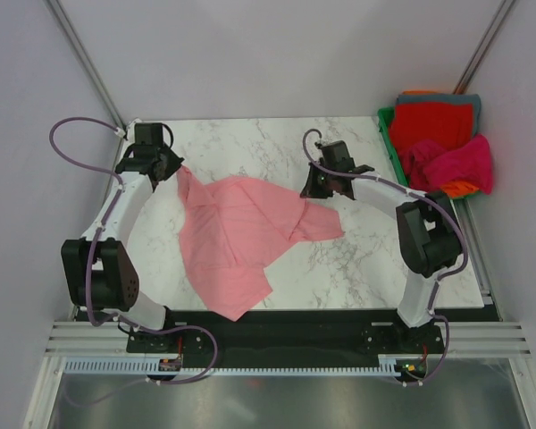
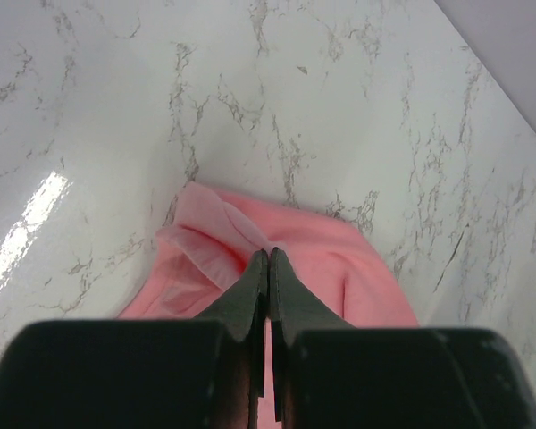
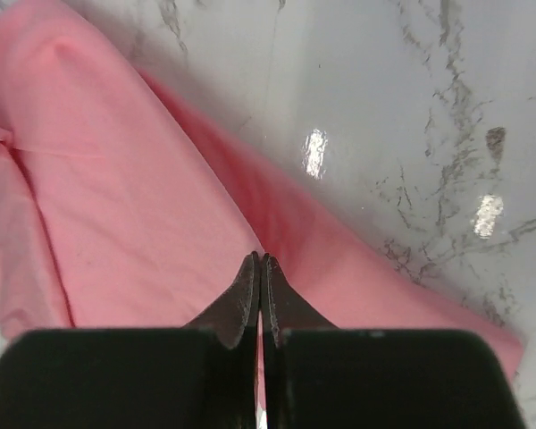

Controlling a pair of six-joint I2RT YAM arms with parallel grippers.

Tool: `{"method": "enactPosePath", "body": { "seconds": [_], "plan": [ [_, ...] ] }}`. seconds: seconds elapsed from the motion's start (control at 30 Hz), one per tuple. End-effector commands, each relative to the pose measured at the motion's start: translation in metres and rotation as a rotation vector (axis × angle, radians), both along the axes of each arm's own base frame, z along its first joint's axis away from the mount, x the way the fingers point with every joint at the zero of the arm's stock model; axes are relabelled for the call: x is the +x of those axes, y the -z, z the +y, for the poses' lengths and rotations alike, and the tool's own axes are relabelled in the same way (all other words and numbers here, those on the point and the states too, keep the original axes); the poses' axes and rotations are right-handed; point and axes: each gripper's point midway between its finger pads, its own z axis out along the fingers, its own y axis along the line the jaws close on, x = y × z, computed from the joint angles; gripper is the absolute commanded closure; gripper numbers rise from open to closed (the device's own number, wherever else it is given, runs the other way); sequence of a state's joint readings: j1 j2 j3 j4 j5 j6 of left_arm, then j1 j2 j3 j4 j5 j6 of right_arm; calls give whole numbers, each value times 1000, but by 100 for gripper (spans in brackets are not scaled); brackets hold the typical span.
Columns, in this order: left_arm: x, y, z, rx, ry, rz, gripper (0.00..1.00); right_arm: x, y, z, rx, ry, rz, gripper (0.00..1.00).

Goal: Fold and stack the t-shirts
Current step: Flatten the tshirt out

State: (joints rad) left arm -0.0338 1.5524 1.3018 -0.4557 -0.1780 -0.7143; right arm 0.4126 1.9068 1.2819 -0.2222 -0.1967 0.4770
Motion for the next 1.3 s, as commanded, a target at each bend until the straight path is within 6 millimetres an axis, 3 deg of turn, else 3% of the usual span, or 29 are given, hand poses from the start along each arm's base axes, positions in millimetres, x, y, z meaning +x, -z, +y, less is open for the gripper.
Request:
{"method": "enactPosePath", "body": {
  "seconds": [0.0, 0.07, 0.13, 0.17, 0.37, 0.4, 0.47, 0.57, 0.7, 0.73, 0.77, 0.83, 0.9, 0.93, 1.0, 1.03, 1.07, 1.1, 1.2, 1.23, 1.27],
  "plan": [
    [-1, -42, 2, -13, -1, -117, 98, 21, -82, -17, 88, 32, -138, 100],
    [-6, -55, 1, -18, 5, -141, 98, 30, -108, -34, 107, 61, -175, 100],
    [-11, -65, 0, -21, 9, -158, 98, 27, -135, -48, 109, 73, -212, 100],
    [-16, -80, 0, -23, 11, -190, 98, 30, -150, -60, 113, 93, -240, 100],
    [-48, -137, -1, -29, 23, -286, 98, -1, -249, -106, 137, 173, -420, 100],
    [-60, -156, -2, -31, 32, -330, 98, -16, -272, -114, 140, 186, -466, 100],
    [-76, -174, -6, -44, 52, -364, 98, -31, -299, -128, 118, 221, -528, 100],
    [-111, -205, -11, -64, 83, -444, 98, -80, -347, -145, 103, 253, -645, 100],
    [-166, -247, -18, -100, 114, -578, 98, -137, -379, -162, 89, 291, -725, 100],
    [-186, -267, -18, -104, 120, -639, 98, -149, -390, -166, 93, 302, -757, 100],
    [-197, -272, -19, -107, 122, -652, 98, -169, -400, -171, 97, 311, -790, 100],
    [-220, -300, -18, -110, 121, -724, 98, -193, -424, -178, 111, 335, -860, 100],
    [-234, -315, -15, -102, 108, -751, 98, -213, -440, -182, 131, 346, -909, 100],
    [-244, -336, -14, -96, 106, -801, 98, -222, -453, -184, 143, 353, -940, 100],
    [-235, -342, -12, -84, 100, -776, 98, -222, -458, -182, 155, 348, -943, 100],
    [-237, -355, -12, -80, 104, -802, 98, -220, -458, -180, 162, 343, -937, 100],
    [-232, -356, -12, -79, 104, -794, 98, -211, -453, -179, 158, 344, -914, 100],
    [-216, -352, -12, -81, 101, -767, 98, -205, -448, -178, 156, 349, -894, 100],
    [-184, -334, -13, -76, 104, -696, 98, -168, -411, -178, 125, 389, -791, 100],
    [-160, -316, -14, -78, 104, -647, 98, -154, -385, -178, 103, 400, -728, 100],
    [-147, -305, -15, -80, 106, -624, 98, -138, -371, -177, 97, 416, -698, 100]
  ]
}}
